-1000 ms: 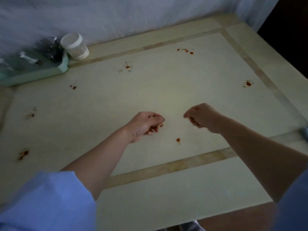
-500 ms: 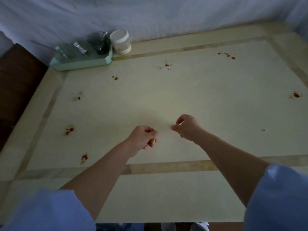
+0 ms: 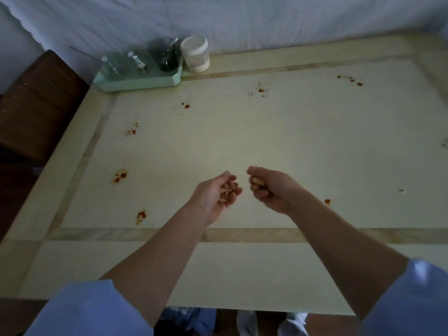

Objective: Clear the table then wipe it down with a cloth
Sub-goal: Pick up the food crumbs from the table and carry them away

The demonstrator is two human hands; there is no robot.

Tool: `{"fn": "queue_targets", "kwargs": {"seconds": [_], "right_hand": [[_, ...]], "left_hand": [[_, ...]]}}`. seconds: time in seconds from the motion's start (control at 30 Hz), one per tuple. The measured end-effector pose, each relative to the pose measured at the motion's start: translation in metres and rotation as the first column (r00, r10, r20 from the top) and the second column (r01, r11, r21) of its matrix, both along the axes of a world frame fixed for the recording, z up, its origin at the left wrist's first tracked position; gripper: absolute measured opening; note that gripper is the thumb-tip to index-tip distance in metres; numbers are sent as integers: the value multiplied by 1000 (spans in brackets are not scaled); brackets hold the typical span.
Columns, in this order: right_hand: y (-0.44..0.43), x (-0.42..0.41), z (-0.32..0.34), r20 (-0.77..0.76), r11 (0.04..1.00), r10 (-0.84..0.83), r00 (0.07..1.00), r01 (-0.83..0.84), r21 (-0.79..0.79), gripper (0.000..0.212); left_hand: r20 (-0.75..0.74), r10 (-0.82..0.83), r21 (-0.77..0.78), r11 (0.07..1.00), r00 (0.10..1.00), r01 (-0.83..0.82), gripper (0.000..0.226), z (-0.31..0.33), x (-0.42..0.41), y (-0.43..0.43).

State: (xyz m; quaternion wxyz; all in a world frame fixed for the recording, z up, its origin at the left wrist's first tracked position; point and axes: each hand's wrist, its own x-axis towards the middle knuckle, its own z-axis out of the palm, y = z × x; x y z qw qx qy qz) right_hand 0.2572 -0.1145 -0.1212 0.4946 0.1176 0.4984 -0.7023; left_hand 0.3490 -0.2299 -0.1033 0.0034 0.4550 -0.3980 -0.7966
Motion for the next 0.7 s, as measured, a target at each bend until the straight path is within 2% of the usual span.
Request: {"fn": "queue_targets", "kwargs": {"seconds": [0.1, 0.2, 0.27, 0.4, 0.57, 0.7], "right_hand": [[-8, 18, 21, 194, 937, -225, 955, 267, -226, 14], [-21, 34, 43, 337, 794, -324, 884, 448, -411, 17], [-31, 45, 64, 362, 758, -311, 878, 460, -463, 25], [-44, 55, 98, 370, 748, -287, 884, 448, -490, 32], [-46, 66, 136, 261, 763, -304, 916, 398, -509, 24], [-26, 64, 156, 172, 762, -397, 902, 428, -487, 23]], "left_hand": [[-146, 286, 110, 956, 947, -272, 23, 23, -3, 3], [-282, 390, 78, 920, 877, -384, 19, 46, -6, 17], [-369, 380, 29, 917, 848, -398, 16, 63, -6, 28], [-474, 369, 5, 909, 799, -416, 16, 98, -3, 34], [-527, 286, -136, 901, 800, -412, 19, 140, 4, 34], [-537, 204, -115, 944, 819, -310, 14, 157, 4, 50]]}}
